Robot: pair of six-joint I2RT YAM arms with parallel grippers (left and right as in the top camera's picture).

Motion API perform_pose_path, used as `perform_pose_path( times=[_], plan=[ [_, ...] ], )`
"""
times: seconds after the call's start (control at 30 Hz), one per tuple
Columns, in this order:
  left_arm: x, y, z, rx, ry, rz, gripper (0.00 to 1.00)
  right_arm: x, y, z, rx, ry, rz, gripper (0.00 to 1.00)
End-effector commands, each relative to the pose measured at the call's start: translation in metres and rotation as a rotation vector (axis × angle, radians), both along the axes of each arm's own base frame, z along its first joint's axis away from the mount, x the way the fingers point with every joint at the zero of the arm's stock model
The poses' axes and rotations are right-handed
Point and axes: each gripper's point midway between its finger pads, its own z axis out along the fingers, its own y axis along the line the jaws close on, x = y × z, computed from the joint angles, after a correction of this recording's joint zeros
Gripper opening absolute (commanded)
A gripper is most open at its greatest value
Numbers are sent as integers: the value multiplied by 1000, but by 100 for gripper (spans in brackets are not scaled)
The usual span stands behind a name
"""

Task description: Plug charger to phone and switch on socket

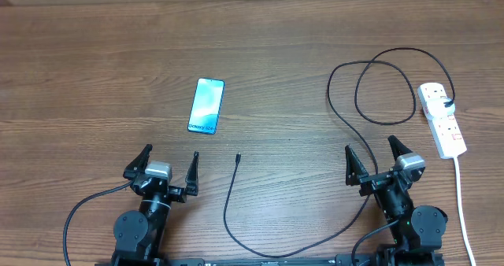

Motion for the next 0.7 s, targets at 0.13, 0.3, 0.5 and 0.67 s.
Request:
perform_pose_path(
  times=[0.13, 0.3, 0.5, 0.67],
  plan=[
    [0, 2, 0, 19, -7, 10, 100, 0, 0, -2, -8, -6, -4, 100],
    [0, 2, 0, 19, -7, 10, 100, 0, 0, -2, -8, -6, -4, 100],
    [0, 2, 0, 19, -10, 11, 100, 0, 0, -2, -8, -6, -4, 100],
    [0, 0, 1, 16, -13, -4, 100, 0, 0, -2, -8, -6, -4, 100]
  ],
)
